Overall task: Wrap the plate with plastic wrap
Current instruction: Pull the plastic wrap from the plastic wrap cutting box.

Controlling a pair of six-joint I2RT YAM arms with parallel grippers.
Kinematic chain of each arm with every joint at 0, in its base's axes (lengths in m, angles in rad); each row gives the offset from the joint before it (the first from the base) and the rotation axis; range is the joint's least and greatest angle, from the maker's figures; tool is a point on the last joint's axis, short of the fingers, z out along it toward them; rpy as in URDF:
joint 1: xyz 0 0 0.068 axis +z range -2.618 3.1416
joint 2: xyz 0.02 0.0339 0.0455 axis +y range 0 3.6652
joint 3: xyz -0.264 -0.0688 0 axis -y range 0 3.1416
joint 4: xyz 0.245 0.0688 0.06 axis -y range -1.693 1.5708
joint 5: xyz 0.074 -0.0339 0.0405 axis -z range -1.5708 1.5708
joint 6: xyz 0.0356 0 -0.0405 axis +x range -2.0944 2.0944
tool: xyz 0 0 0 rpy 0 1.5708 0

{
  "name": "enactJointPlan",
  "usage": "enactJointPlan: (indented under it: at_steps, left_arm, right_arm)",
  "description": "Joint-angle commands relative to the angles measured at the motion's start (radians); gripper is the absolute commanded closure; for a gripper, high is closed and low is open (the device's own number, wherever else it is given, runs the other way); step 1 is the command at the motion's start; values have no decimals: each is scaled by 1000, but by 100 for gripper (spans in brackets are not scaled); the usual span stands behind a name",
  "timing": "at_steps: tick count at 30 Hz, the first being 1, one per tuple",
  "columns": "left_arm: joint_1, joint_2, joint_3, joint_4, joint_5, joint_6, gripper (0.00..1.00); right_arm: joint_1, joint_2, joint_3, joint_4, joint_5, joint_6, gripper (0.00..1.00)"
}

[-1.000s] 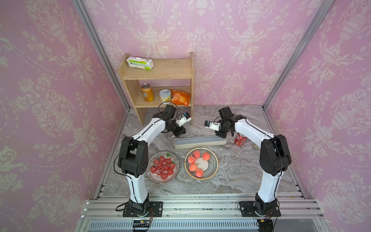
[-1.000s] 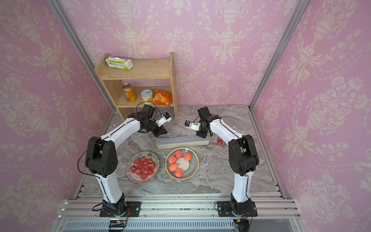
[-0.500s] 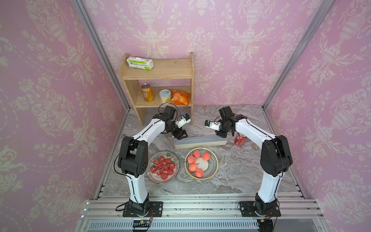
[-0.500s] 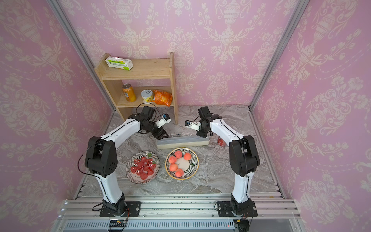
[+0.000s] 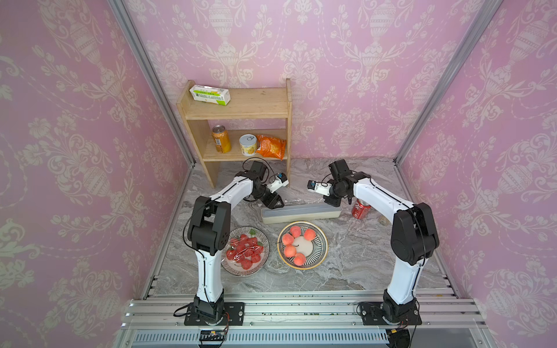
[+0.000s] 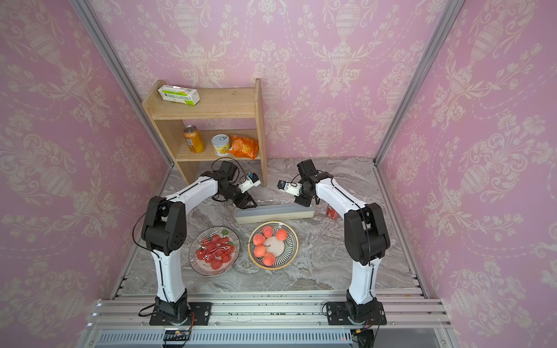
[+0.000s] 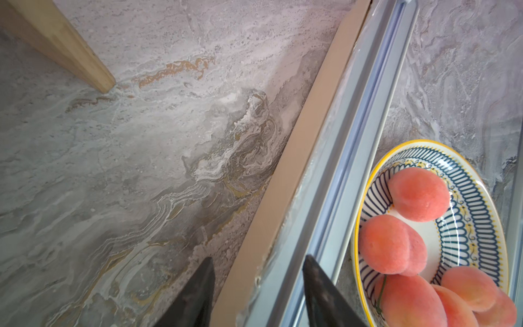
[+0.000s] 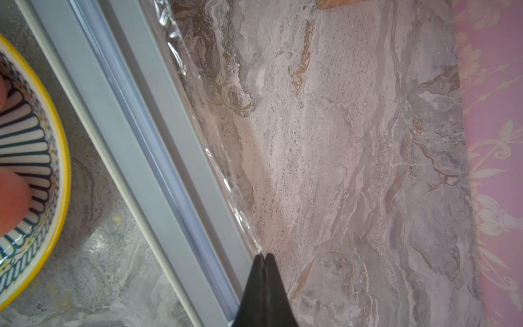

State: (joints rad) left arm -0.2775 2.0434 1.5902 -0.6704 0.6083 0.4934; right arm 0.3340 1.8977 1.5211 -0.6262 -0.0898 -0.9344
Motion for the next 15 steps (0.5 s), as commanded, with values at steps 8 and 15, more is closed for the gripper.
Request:
enactJointPlan:
  at_steps: [8,15]
  left_arm:
    - [6,18,70,-42,42,1,100]
    - [6,-37,111,-90,28,39,100]
  right_arm:
    - [-5,-43,46,-5,26,37,100]
    - [-9,-75,66,-10,50,37,100]
